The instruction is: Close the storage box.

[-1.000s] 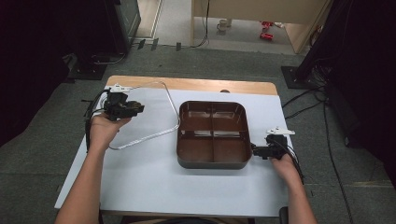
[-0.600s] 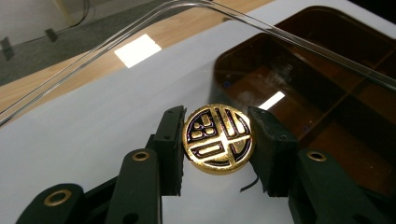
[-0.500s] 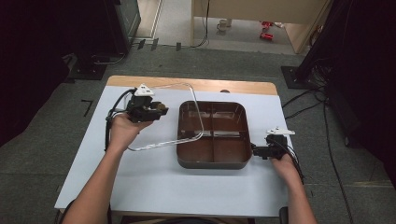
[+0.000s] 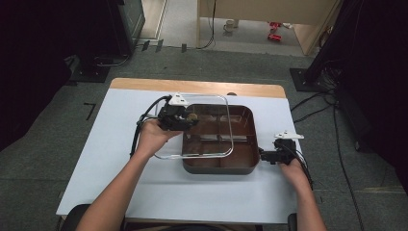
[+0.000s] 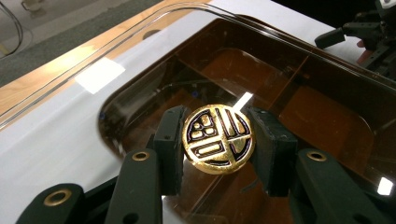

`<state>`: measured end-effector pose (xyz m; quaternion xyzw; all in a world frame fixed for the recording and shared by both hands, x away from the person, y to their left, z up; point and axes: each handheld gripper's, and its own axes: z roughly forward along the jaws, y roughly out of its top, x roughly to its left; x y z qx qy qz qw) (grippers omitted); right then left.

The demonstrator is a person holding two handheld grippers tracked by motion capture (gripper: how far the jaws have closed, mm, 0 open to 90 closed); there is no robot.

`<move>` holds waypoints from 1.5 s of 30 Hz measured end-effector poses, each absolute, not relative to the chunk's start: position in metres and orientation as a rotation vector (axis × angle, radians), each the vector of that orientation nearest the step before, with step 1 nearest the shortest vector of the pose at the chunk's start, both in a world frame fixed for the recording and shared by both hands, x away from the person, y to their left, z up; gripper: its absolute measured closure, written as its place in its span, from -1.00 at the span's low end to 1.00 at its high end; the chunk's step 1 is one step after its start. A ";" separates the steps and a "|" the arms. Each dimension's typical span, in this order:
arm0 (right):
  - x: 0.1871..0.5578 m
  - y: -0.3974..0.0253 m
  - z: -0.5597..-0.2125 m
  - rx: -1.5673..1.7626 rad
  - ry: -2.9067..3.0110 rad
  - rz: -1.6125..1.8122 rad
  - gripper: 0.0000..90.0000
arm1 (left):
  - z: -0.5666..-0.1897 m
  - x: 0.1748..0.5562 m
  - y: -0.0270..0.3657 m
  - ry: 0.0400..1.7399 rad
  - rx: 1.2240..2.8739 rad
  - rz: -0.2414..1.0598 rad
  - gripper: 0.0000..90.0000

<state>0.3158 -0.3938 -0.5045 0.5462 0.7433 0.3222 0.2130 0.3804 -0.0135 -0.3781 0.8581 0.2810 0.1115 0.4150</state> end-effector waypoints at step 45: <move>0.316 -0.394 -0.505 1.512 2.064 0.893 -0.89 | -0.425 0.380 -0.101 0.629 2.230 0.232 0.31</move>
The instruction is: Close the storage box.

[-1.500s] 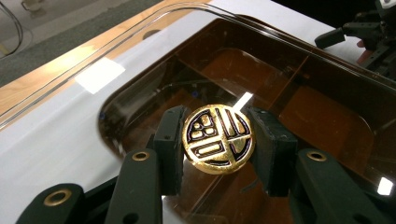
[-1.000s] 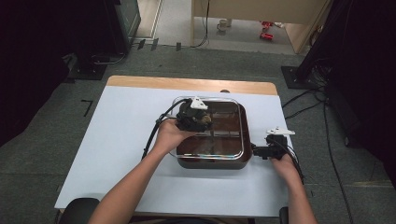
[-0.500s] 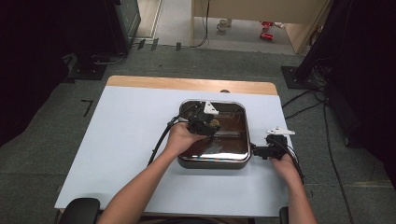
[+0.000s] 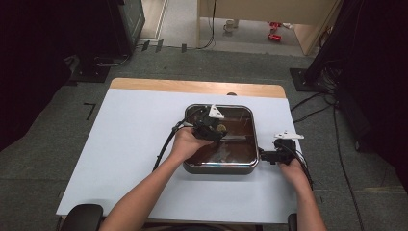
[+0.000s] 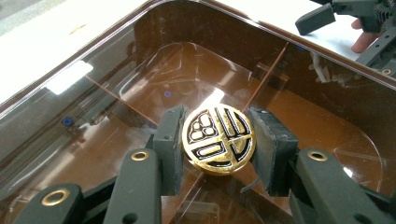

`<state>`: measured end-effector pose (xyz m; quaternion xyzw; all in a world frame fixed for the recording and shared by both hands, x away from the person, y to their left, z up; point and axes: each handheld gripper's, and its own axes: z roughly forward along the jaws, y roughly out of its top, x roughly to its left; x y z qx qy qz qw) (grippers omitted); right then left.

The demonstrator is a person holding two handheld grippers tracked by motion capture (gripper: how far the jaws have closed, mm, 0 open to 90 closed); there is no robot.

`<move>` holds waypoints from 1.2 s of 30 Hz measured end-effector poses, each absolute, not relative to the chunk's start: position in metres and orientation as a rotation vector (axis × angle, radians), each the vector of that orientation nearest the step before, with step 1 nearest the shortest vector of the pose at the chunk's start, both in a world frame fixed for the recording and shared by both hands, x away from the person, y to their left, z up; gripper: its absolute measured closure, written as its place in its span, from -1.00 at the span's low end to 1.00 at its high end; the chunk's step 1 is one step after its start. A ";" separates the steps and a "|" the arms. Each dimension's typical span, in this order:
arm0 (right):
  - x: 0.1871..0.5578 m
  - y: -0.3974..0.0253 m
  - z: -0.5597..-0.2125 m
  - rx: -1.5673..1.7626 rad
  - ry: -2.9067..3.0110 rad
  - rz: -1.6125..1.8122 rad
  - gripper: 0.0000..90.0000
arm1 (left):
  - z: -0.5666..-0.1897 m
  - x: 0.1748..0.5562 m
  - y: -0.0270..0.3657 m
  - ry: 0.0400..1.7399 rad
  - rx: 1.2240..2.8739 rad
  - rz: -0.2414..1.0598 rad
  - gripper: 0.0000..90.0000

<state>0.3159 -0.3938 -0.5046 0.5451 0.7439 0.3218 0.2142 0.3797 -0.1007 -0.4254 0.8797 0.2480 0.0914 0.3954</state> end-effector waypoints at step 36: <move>0.316 -0.394 -0.505 1.509 2.064 0.892 -0.89 | -0.401 0.367 -0.037 0.663 2.144 0.172 -0.21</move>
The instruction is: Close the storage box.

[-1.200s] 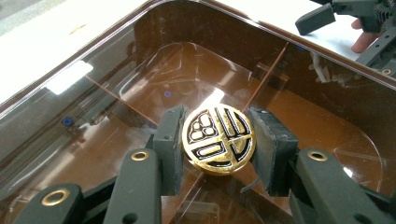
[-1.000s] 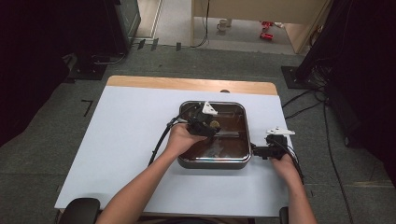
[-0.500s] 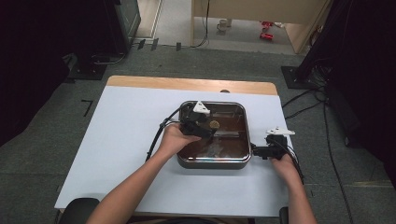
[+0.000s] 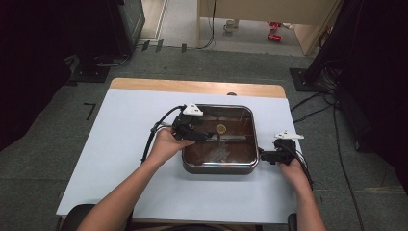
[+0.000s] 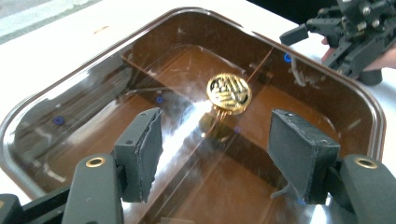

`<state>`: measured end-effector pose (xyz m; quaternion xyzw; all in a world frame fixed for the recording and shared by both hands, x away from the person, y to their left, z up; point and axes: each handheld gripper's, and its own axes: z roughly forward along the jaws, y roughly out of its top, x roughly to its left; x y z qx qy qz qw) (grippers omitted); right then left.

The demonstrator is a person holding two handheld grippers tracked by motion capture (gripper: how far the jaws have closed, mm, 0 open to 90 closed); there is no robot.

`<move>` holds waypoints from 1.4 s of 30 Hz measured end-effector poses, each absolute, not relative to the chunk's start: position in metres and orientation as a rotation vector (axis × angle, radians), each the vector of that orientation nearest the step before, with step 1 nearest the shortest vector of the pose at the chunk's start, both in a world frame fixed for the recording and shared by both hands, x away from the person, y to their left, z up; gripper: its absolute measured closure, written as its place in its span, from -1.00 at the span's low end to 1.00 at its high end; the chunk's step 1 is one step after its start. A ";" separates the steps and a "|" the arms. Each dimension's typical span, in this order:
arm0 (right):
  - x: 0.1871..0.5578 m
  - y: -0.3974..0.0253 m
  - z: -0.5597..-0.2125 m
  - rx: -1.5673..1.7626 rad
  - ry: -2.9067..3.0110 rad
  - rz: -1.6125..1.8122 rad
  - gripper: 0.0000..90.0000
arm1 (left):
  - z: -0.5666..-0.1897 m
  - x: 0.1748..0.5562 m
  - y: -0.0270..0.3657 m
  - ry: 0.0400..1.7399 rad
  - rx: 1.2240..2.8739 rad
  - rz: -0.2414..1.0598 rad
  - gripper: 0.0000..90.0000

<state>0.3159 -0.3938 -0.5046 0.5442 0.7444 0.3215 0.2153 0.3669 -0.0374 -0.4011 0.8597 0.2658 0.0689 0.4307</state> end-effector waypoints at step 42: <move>0.316 -0.394 -0.505 1.509 2.064 0.892 -0.88 | -0.448 0.356 0.120 0.931 2.102 0.462 -0.44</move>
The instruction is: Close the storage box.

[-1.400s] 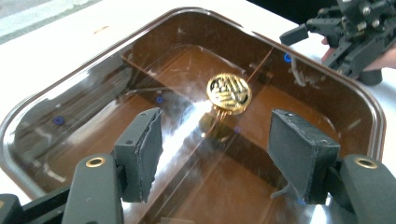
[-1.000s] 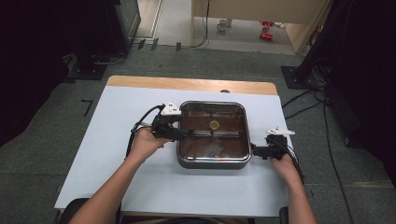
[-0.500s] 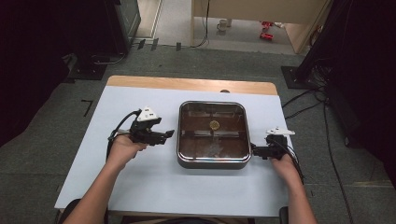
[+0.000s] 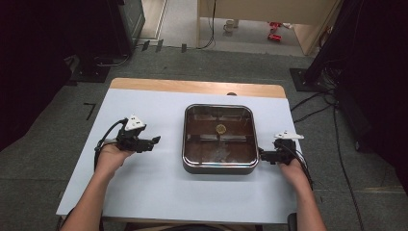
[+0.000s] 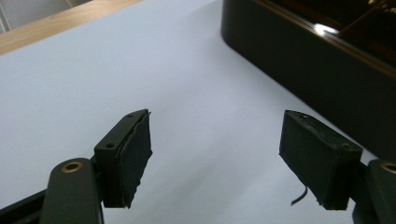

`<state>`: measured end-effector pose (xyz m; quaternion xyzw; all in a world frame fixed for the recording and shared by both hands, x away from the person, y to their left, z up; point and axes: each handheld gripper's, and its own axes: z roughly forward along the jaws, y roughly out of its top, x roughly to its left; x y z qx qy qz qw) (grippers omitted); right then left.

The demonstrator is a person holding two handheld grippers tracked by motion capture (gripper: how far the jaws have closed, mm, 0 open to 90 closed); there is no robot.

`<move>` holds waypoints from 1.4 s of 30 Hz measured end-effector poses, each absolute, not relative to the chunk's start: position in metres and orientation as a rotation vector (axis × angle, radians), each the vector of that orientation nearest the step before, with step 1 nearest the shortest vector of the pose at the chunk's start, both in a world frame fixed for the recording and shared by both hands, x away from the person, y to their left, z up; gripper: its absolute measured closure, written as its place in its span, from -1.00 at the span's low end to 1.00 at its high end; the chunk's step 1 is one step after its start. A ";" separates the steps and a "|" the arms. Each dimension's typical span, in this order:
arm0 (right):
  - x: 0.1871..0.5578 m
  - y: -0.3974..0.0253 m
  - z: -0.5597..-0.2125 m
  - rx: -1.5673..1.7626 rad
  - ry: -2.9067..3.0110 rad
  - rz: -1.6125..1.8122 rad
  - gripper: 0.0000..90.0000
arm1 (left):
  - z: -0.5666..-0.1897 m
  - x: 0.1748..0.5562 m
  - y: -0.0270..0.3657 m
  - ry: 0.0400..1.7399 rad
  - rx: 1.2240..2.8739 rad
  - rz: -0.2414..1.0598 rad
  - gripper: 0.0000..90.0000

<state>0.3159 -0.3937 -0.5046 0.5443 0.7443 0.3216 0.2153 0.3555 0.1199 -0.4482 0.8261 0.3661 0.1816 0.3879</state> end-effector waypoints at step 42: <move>0.316 -0.394 -0.505 1.510 2.065 0.891 -0.89 | -0.497 0.387 0.139 1.051 2.115 0.462 -0.45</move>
